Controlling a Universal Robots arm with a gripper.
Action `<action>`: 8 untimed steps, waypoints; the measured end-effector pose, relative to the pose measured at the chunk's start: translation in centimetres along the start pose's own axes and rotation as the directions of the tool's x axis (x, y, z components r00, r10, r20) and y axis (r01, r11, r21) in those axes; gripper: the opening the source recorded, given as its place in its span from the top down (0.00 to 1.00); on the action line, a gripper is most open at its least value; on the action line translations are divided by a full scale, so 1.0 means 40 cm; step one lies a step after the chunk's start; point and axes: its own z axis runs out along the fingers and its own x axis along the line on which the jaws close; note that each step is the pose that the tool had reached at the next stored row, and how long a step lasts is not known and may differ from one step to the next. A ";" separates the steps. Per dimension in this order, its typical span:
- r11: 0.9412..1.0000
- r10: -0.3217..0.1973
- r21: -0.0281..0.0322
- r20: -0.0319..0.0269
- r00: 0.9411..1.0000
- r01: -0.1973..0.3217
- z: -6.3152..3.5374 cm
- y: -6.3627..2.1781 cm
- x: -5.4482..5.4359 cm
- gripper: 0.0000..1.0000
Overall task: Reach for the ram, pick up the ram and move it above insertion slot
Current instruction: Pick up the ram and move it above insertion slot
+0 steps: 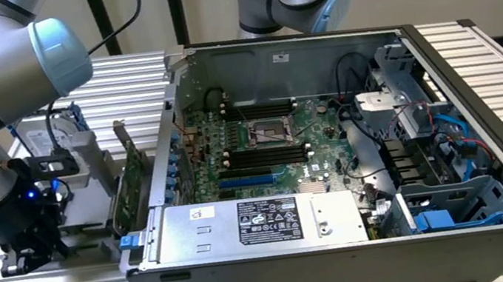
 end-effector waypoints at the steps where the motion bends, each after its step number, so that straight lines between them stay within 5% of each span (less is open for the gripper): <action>1: 1.000 0.000 0.000 0.000 1.000 0.000 0.000 0.000 0.000 0.86; 8: 1.000 0.000 -0.002 0.000 1.000 0.000 -0.013 0.000 0.000 0.86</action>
